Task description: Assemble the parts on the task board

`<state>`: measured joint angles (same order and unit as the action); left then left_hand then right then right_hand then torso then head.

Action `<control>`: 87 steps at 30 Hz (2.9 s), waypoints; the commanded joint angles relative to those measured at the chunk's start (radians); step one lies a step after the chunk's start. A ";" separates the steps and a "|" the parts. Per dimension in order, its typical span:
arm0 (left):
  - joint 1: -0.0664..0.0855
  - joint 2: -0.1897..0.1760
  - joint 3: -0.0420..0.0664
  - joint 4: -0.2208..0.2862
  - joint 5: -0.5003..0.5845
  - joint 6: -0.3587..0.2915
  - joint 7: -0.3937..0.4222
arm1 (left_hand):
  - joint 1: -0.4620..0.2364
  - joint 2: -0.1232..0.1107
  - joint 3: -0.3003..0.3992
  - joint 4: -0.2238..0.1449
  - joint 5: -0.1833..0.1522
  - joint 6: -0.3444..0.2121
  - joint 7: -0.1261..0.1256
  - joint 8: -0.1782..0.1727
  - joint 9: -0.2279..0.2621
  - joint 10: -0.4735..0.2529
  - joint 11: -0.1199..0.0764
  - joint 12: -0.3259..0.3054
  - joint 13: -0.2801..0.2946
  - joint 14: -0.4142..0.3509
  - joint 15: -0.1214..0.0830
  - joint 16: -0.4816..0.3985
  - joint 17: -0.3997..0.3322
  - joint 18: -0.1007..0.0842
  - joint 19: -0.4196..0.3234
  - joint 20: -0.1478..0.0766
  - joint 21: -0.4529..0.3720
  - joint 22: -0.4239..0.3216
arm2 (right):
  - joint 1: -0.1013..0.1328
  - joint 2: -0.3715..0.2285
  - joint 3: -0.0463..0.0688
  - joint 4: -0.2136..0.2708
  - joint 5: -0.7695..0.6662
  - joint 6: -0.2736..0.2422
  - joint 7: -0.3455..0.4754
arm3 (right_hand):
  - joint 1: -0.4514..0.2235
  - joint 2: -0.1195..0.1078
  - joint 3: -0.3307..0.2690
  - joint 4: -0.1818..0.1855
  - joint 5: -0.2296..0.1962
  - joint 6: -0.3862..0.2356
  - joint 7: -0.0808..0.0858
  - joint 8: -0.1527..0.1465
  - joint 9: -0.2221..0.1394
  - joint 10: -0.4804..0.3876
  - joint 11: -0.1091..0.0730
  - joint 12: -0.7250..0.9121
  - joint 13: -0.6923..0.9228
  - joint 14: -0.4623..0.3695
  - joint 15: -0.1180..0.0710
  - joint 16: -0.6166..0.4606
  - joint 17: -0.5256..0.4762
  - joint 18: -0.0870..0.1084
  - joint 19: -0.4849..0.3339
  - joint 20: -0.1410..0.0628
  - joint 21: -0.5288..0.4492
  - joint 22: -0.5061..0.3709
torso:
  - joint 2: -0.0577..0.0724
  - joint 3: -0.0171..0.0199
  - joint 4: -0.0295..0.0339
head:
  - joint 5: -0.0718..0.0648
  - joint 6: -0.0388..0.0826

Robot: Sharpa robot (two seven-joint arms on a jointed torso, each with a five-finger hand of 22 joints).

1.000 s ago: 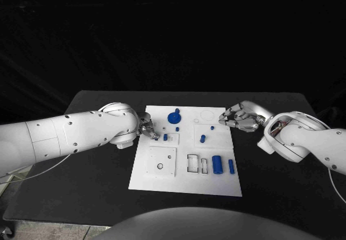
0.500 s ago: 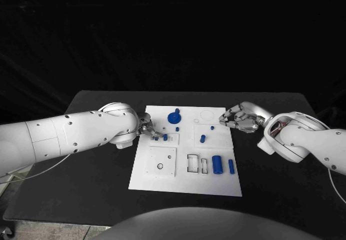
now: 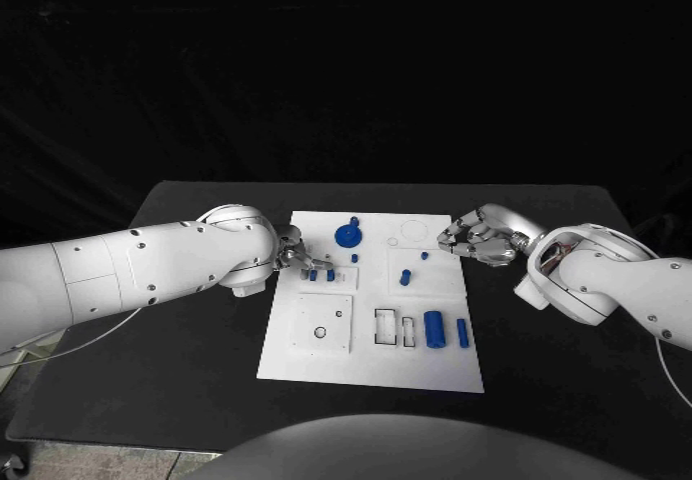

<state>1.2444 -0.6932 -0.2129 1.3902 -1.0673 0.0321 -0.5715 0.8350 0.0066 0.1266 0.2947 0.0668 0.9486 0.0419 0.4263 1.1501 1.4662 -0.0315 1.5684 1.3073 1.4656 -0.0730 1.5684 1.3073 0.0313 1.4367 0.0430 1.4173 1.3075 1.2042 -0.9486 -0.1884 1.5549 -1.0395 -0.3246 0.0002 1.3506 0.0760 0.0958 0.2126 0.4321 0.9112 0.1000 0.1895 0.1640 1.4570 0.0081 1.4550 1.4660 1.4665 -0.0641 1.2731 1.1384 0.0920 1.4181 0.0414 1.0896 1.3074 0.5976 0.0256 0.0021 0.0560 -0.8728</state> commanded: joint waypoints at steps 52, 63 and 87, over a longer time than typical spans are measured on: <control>0.063 0.057 0.006 -0.062 -0.301 -0.275 0.562 | 0.626 -0.045 -0.016 -0.036 0.066 -0.124 0.063 -0.308 -0.330 -0.694 0.099 -1.132 -0.601 -0.334 0.059 -0.528 -0.333 0.034 -0.072 0.061 -0.101 0.156 | -0.001 0.021 0.000 -0.012 0.007 -0.024 0.044 | 0.015 -0.009 0.024 -0.005 0.044 0.044 -0.002 0.014 -0.002 -0.005 0.004 -0.017 -0.123 0.032 0.005 -0.021 -0.022 0.001 0.002 0.008 -0.006 0.123 | 0.000 -0.0008 -0.0008 | -0.002 0.000; 0.021 0.051 -0.001 -0.053 -0.636 -0.281 0.676 | 0.671 -0.111 0.033 -0.038 0.017 -0.168 -0.041 -0.361 -0.605 -0.870 0.036 -1.250 -0.814 -0.347 0.039 -0.641 -0.482 0.054 -0.108 0.047 -0.211 0.119 | -0.002 0.015 0.000 -0.009 0.007 -0.020 0.041 | 0.015 -0.009 0.024 -0.005 0.044 0.043 -0.002 0.013 -0.002 -0.005 0.004 -0.017 -0.124 0.032 0.005 -0.020 -0.021 0.001 0.002 0.008 -0.007 0.123 | 0.001 -0.0001 -0.0002 | -0.006 0.000; -0.006 0.108 0.000 -0.112 -0.675 -0.243 0.647 | 0.658 -0.095 0.078 -0.065 0.136 -0.069 -0.004 -0.332 -0.694 -0.762 0.049 -1.156 -0.867 -0.312 0.038 -0.586 -0.501 0.041 -0.047 0.041 -0.157 0.158 | -0.004 0.013 0.000 -0.007 0.007 0.001 0.033 | 0.016 -0.010 0.025 -0.005 0.045 0.042 -0.003 0.012 -0.003 -0.007 0.004 -0.019 -0.127 0.032 0.005 -0.022 -0.024 0.002 0.001 0.008 -0.011 0.122 | 0.000 0.0001 -0.0007 | -0.001 0.000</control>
<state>1.2394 -0.5905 -0.2138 1.2828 -1.7256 -0.2351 0.0769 1.4944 -0.0921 0.1980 0.2298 0.1973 0.8723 0.0375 0.0912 0.4573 0.6966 0.0164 0.4066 0.4411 1.1514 -0.0374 0.9796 0.8069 0.0782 1.3850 0.0838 1.2586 1.3076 1.2004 -0.9368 -0.1884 1.5471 -1.0328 -0.3409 0.0362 1.3623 0.0741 0.1179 0.2071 0.4725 0.9507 0.0962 0.2047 0.1624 1.4495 0.0154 1.4440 1.4657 1.4699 -0.0607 1.2545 1.1153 0.0921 1.4146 0.0449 1.0822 1.3074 0.5978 0.0256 0.0015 0.0528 -0.8728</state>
